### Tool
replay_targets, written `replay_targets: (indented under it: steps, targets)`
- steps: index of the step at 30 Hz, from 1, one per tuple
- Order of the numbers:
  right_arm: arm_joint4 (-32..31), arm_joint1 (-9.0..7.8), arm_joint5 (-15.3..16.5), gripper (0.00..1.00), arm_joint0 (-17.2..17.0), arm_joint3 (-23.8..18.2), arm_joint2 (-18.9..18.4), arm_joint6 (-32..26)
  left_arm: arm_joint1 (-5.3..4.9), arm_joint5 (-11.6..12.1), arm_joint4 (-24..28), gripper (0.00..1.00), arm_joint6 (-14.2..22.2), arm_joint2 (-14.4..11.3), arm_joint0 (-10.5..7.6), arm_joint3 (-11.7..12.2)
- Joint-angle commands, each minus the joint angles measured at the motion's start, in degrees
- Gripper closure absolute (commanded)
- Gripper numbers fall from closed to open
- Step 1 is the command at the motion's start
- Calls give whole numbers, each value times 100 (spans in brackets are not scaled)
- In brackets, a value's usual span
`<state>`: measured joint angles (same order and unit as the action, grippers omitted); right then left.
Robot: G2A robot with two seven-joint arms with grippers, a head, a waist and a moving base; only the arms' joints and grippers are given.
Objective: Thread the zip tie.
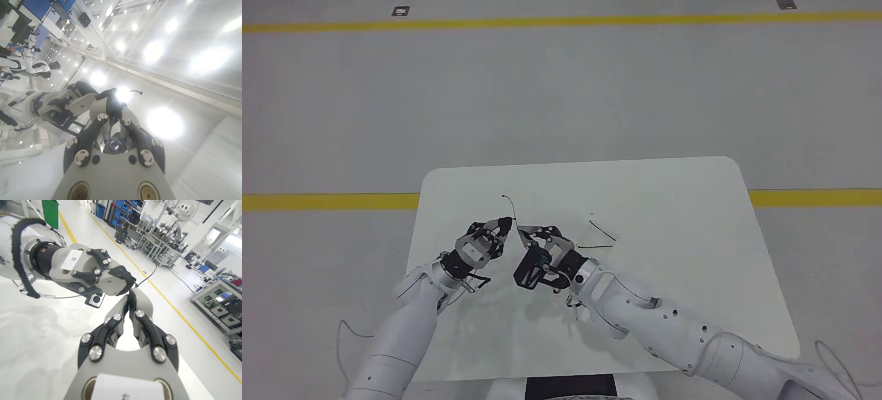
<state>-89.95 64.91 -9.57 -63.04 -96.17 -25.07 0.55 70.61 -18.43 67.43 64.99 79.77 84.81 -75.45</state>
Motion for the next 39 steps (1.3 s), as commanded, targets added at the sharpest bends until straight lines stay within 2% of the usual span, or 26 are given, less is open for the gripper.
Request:
replay_targets:
  steps: [1, 23, 39]
  targets:
    - [0, -9, -5, 100, -11, 8, -1, 10, 0, 0, 0, 100, 0, 0, 0, 0]
    - [0, -93, 153, 100, -268, 133, -102, 15, 0, 0, 0, 100, 0, 0, 0, 0]
    - [0, -68, 316, 100, -228, 237, -19, -147, 0, 0, 0, 100, 0, 0, 0, 0]
